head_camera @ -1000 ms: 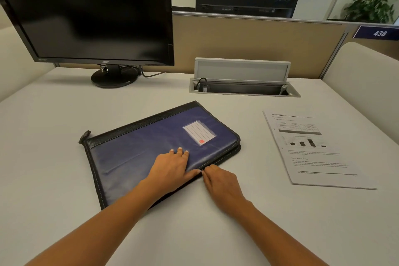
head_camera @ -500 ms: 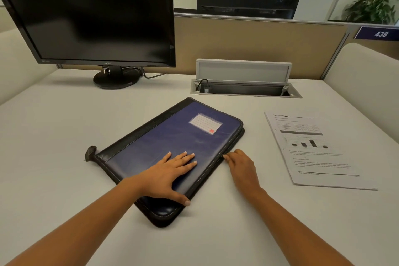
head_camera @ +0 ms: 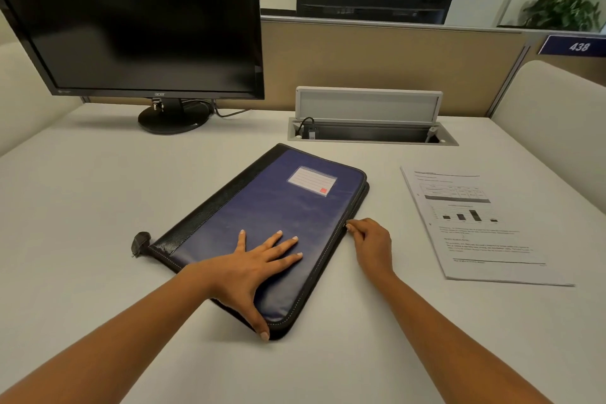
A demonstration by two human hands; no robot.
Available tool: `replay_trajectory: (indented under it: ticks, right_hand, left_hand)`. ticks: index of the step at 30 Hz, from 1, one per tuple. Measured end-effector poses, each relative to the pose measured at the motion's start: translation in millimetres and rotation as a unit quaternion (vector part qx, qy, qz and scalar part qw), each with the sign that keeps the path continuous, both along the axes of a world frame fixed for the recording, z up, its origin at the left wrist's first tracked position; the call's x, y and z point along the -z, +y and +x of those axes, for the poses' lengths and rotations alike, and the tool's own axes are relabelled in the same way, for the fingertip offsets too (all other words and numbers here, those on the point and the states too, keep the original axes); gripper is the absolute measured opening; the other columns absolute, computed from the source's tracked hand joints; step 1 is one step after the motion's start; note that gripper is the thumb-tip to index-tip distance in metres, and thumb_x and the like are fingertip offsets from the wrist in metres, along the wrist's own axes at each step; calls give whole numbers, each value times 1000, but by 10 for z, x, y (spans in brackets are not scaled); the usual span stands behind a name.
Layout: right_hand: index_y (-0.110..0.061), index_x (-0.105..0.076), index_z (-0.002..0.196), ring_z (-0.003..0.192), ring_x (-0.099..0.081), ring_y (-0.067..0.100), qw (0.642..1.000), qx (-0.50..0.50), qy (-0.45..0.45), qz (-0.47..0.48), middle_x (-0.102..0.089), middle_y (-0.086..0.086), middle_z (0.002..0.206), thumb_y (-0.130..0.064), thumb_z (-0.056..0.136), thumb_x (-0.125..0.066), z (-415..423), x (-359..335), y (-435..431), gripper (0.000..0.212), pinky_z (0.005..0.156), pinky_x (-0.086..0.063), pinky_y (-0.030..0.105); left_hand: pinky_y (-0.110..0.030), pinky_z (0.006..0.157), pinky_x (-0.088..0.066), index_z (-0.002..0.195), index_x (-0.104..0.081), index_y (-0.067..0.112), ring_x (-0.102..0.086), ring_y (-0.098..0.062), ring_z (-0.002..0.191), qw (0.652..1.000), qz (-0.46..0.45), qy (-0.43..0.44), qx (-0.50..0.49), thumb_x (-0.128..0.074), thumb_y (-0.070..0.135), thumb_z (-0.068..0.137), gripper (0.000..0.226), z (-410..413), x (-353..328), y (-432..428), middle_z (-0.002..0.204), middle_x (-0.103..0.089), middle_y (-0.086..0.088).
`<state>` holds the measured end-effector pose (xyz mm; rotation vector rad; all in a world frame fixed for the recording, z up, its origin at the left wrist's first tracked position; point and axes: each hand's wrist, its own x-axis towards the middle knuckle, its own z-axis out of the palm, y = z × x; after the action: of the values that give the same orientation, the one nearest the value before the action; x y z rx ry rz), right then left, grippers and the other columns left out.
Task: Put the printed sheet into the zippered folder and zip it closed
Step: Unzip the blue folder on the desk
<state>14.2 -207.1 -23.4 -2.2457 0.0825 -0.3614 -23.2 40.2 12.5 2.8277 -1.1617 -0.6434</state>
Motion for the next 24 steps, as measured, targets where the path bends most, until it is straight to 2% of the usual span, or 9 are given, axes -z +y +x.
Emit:
replay_trajectory:
  ticks: [4,9,16,19,24]
  right_hand:
    - [-4,-68,104,97,-61,26,999,22,20,31,-69,14,105,-12,90,-56,9,11,10,21,86,-44,28]
    - [-6,-68,103,96,-61,24,1000,11,25,16,-69,12,104,-11,91,-54,-5,22,1,20,83,-43,26]
    - [-6,-69,99,92,-61,23,998,-63,15,-23,-69,11,98,-10,90,-54,-133,45,36,18,81,-46,29]
    - [-6,-69,99,91,-61,23,997,-66,11,-26,-69,11,98,-11,89,-54,-150,42,36,18,81,-46,29]
    - [-6,-69,96,89,-62,22,996,-87,6,-24,-69,11,96,-10,89,-55,-210,45,44,17,80,-48,30]
  left_hand:
    - [-65,98,21,140,19,38,37,-11,131,1000,-10,-10,-10,-60,77,56,120,-5,41,-20,144,34,16]
    - [-66,99,21,141,14,37,34,-9,133,999,-29,-14,-25,-58,78,56,119,6,76,-23,147,29,17]
    - [-65,100,18,144,7,32,30,-8,134,996,-66,-26,-61,-57,78,57,117,65,105,-138,145,24,19]
    - [-65,100,19,144,7,30,29,-8,134,995,-70,-33,-61,-55,78,59,116,82,128,-153,147,23,17]
    - [-64,101,20,145,1,28,24,-8,136,991,-98,-44,-85,-56,74,63,110,79,170,-192,155,10,9]
